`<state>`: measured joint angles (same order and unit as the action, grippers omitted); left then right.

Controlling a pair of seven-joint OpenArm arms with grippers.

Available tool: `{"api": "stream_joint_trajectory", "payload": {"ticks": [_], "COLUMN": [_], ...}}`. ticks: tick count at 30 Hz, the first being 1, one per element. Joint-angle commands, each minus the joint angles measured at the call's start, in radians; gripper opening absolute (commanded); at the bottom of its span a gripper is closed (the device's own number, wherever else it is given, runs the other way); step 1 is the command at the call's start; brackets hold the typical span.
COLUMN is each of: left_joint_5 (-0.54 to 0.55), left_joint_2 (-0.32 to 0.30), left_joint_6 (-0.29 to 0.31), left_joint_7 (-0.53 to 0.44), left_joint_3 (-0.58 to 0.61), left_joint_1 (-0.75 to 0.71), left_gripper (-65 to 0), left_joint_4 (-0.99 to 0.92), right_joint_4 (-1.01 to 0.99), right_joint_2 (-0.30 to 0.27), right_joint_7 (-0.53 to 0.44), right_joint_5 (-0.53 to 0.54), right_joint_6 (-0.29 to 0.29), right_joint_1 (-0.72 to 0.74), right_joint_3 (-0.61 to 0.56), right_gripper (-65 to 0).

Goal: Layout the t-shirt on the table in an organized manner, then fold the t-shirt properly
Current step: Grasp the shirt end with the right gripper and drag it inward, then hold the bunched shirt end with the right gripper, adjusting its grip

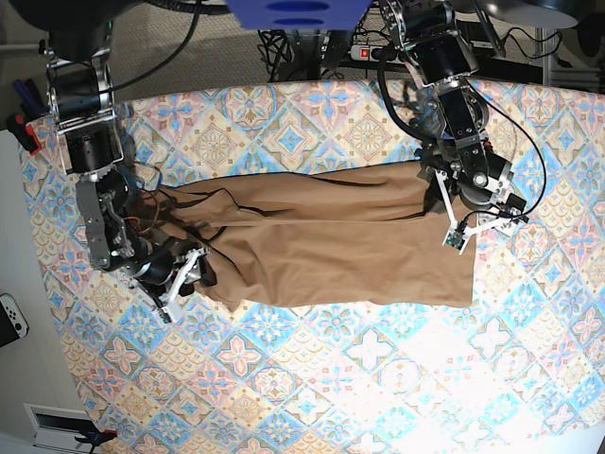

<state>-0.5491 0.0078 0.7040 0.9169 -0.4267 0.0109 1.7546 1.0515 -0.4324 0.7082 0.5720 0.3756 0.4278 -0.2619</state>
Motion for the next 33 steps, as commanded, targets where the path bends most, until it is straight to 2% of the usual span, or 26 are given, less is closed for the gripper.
{"api": "stream_joint_trajectory", "payload": {"ticks": [1,8,9,14,17,22,24,26,29,33], "left_joint_5": [-0.002,-0.002,-0.002,0.002,0.001,-0.002,-0.002,0.001,0.002,0.004], "left_joint_2": [-0.004,0.001,0.001,0.002,0.002,0.002,0.002,0.002,0.002,0.002], "left_joint_6": [-0.006,-0.006,-0.006,-0.006,-0.006,-0.006,-0.006,-0.006,-0.006,-0.006], "left_joint_7": [-0.011,-0.011,-0.011,-0.011,-0.011,-0.011,-0.011,-0.011,-0.011,-0.011], "left_joint_3": [0.001,0.004,0.005,0.005,0.005,0.005,0.005,0.005,0.005,0.005], "left_joint_1": [0.018,0.021,0.022,0.022,0.021,0.018,0.018,0.018,0.018,0.016], "left_gripper": [-13.7,-13.7,-13.7,-13.7,-13.7,-13.7,-13.7,-13.7,-13.7,-13.7], "left_joint_4": [0.018,0.018,0.018,0.018,0.018,0.018,0.018,0.018,0.018,0.018], "right_joint_4": [-0.006,-0.053,-0.053,-0.049,-0.012,0.2,0.309,0.402,0.543,0.692], "right_joint_2": [-0.018,-0.018,-0.018,-0.018,-0.018,-0.013,0.007,0.01,0.011,0.013], "right_joint_7": [-0.028,-0.049,-0.049,-0.045,-0.032,0.097,0.132,0.189,0.242,0.256], "right_joint_5": [-0.019,-0.246,-0.264,-0.269,-0.269,-0.269,-0.269,-0.271,-0.274,-0.274], "right_joint_6": [0.001,0.001,0.001,0.001,0.0,-0.002,-0.003,-0.005,-0.005,-0.005], "right_joint_1": [0.027,0.026,0.026,0.023,0.023,0.021,0.019,-0.033,-0.128,-0.244], "right_joint_3": [0.002,0.0,0.0,0.0,0.0,0.0,0.0,0.005,0.079,0.135], "right_gripper": [-34.8,-35.2,-37.5,-65.0,-65.0,-65.0,-65.0,-65.0,-65.0,-65.0]}}
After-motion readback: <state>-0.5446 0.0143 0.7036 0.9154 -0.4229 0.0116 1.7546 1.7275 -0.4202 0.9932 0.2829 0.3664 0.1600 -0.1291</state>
